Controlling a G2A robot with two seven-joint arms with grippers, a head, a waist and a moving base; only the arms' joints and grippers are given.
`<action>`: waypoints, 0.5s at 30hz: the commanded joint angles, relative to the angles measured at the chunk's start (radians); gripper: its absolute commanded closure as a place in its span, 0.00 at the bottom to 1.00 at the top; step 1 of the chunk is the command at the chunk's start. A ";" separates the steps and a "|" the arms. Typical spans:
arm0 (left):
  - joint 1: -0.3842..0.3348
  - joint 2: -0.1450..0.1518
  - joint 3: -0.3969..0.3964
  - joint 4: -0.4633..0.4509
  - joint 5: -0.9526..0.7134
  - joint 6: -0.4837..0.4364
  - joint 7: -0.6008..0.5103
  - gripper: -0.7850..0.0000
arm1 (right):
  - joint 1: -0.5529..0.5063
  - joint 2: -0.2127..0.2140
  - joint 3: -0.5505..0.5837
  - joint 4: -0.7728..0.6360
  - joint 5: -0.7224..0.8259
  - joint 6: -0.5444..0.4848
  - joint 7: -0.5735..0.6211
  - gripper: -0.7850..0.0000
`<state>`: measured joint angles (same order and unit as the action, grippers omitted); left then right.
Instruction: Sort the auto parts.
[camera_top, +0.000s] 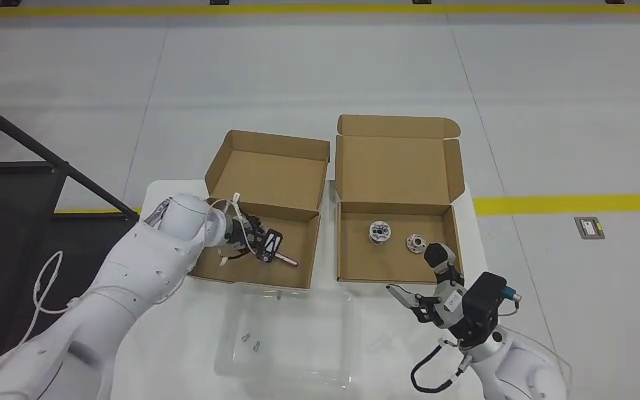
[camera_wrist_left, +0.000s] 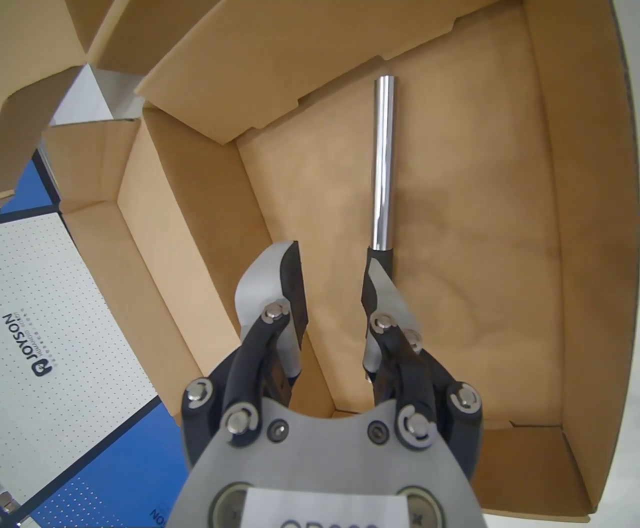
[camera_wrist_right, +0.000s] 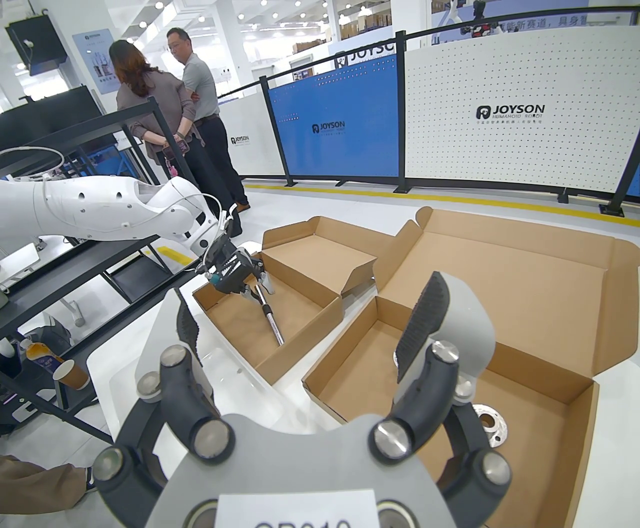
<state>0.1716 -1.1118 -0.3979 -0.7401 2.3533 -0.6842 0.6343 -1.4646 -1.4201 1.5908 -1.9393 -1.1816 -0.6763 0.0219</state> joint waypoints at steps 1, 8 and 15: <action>-0.004 0.010 -0.009 -0.024 0.015 -0.001 0.022 0.58 | 0.000 0.000 0.000 0.000 0.000 0.000 0.000 0.00; 0.027 0.098 -0.047 -0.253 0.130 -0.093 0.106 0.50 | 0.000 0.000 0.000 0.000 0.000 0.000 0.000 0.00; 0.120 0.221 -0.120 -0.617 0.189 -0.328 0.151 0.17 | 0.000 0.000 0.000 0.000 0.000 0.000 0.000 0.00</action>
<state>0.2733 -0.9082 -0.5036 -1.2943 2.5445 -0.9816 0.7953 -1.4646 -1.4201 1.5908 -1.9393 -1.1816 -0.6763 0.0219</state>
